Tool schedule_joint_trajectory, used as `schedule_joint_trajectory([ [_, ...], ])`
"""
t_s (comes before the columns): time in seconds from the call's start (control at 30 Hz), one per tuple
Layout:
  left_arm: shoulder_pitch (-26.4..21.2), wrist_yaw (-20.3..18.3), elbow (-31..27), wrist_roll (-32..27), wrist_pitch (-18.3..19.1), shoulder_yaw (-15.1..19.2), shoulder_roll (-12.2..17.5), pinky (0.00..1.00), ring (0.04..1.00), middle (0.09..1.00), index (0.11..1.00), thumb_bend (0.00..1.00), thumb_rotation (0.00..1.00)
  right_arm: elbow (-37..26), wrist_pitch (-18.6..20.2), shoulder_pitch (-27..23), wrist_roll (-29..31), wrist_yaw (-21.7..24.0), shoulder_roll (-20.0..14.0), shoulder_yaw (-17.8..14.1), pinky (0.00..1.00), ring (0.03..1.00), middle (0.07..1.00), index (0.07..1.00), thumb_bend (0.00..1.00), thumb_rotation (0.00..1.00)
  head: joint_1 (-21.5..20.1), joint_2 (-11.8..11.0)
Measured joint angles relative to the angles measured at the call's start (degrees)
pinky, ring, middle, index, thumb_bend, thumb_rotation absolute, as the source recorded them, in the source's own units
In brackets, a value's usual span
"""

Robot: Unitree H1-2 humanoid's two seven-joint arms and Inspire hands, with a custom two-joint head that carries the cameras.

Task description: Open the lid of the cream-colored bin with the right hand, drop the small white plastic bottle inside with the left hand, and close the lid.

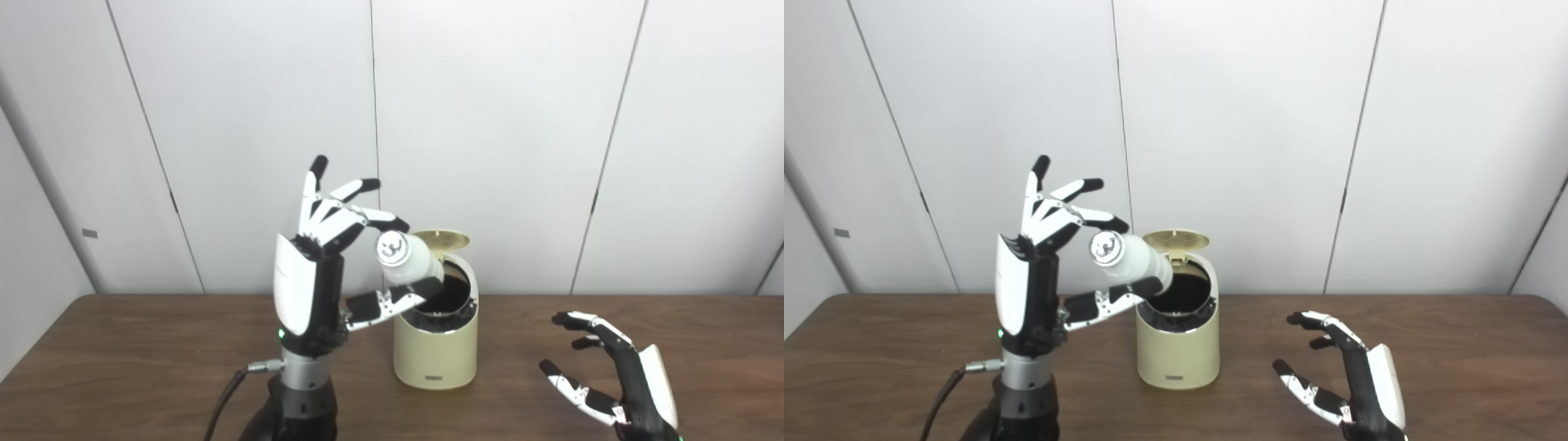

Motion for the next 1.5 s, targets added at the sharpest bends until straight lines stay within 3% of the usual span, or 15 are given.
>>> schedule_joint_trajectory([
  [0.23, -0.1, 3.6, 4.3, 4.4, 0.0, -3.1, 1.2, 1.00, 0.741, 0.461, 0.509, 0.52, 0.00, 0.5, -0.5, 0.0, 0.2, -0.3, 0.0, 0.2, 0.57, 0.707, 0.721, 0.666, 0.28, 0.00, -0.9, -0.4],
  [0.53, -4.7, 16.8, 19.7, 12.1, -0.1, -10.0, 2.5, 1.00, 0.741, 0.470, 0.501, 0.52, 0.00, 1.4, -0.9, 0.1, -0.5, -1.2, 0.5, 0.4, 0.57, 0.703, 0.722, 0.653, 0.28, 0.06, -2.3, -0.5],
  [0.67, -7.7, 20.7, 26.4, 16.8, -0.3, -12.3, 3.4, 1.00, 0.740, 0.475, 0.495, 0.52, 0.00, 1.4, -0.9, 0.1, -0.4, -1.2, 0.7, 0.5, 0.57, 0.708, 0.722, 0.654, 0.28, 0.07, -2.6, -0.3],
  [0.83, -10.5, 26.7, 32.8, 17.3, -0.9, -14.9, 3.6, 1.00, 0.745, 0.478, 0.490, 0.52, 0.00, 1.3, -0.9, 0.1, -0.7, -1.2, 0.8, 0.6, 0.57, 0.709, 0.724, 0.664, 0.28, 0.07, -3.4, -0.2],
  [1.07, -12.3, 29.1, 36.9, 17.1, -0.9, -18.2, 4.1, 1.00, 0.738, 0.479, 0.490, 0.52, 0.00, 1.1, -0.9, 0.2, -1.3, -1.5, 1.0, 0.5, 0.57, 0.712, 0.729, 0.678, 0.29, 0.04, -3.7, 0.1],
  [1.5, -12.9, 28.0, 34.8, 16.7, -1.0, -17.8, 5.4, 1.00, 0.747, 0.470, 0.502, 0.52, 0.00, 1.9, -1.0, 0.1, -1.3, -2.3, 1.0, 0.6, 0.58, 0.715, 0.732, 0.687, 0.29, 0.03, -3.5, -0.4],
])
